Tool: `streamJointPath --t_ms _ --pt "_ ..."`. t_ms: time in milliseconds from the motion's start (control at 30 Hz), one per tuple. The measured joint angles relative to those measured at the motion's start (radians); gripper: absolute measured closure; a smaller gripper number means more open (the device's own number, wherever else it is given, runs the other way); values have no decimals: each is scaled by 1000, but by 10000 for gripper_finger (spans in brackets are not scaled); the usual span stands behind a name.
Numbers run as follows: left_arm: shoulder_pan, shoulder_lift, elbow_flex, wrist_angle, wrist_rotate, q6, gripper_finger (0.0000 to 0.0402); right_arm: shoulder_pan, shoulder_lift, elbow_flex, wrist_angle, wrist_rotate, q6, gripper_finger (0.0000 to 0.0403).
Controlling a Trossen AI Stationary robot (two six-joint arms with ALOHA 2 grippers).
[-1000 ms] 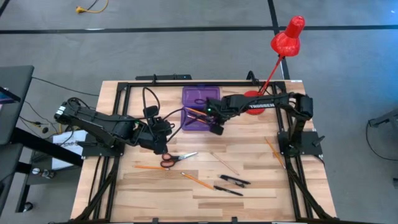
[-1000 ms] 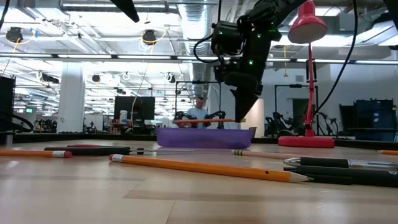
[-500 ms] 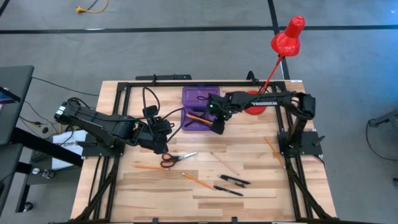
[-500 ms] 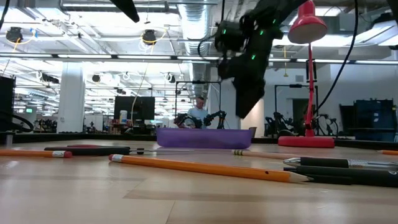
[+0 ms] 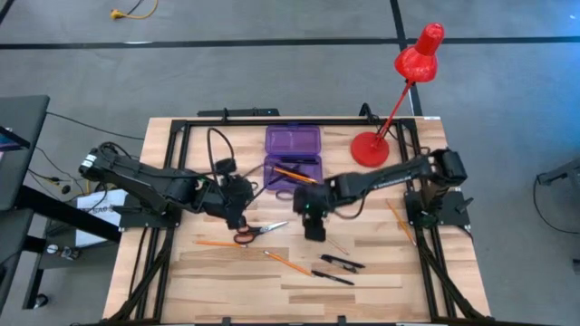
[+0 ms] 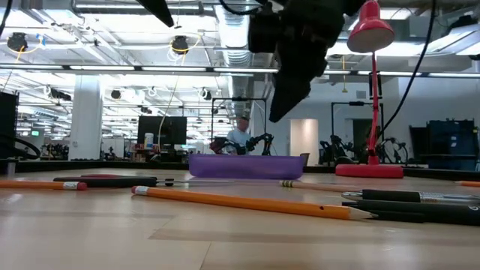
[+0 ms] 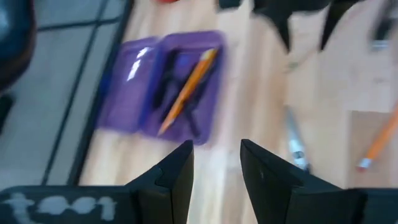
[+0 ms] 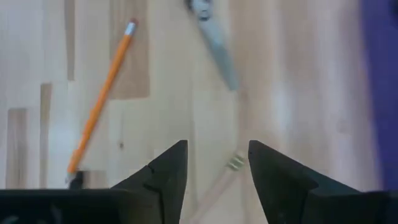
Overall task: Pick & place school supplies into a supply box
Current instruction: Put the light brown pencil into the purple supply box
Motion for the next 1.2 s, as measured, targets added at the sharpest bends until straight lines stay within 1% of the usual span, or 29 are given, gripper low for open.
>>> streamJointPath --t_ms 100,167,233,367,433,500,567,667,733,867,1033,1067,1200 --pt "0 1 -75 163 82 105 278 33 56 0 14 2 41 247" --pt "5 1 -142 270 133 138 278 47 90 -1 4 6 88 249" --pt "12 2 -210 365 163 131 278 58 112 -1 -10 26 142 251" --pt "16 2 -308 475 206 86 278 88 113 0 -83 113 232 254" --pt "16 2 -359 545 232 80 278 104 113 0 -138 132 265 254" --pt "26 2 -415 665 256 83 278 120 113 -6 -161 131 290 253" --pt "44 2 -473 808 272 87 278 137 111 -24 -143 126 318 251" --pt "82 4 -557 1015 338 91 278 154 112 -38 -139 135 370 249" --pt "106 21 -602 1114 368 93 278 160 111 -49 -135 138 393 250" --pt "147 98 -650 1209 407 111 278 168 111 -97 -125 136 425 254" --pt "171 198 -652 1287 487 82 278 196 89 -167 -77 140 511 262" --pt "171 215 -651 1321 492 78 278 203 83 -176 -64 143 524 264" --pt "170 240 -650 1367 495 78 278 224 72 -199 -38 157 534 276"
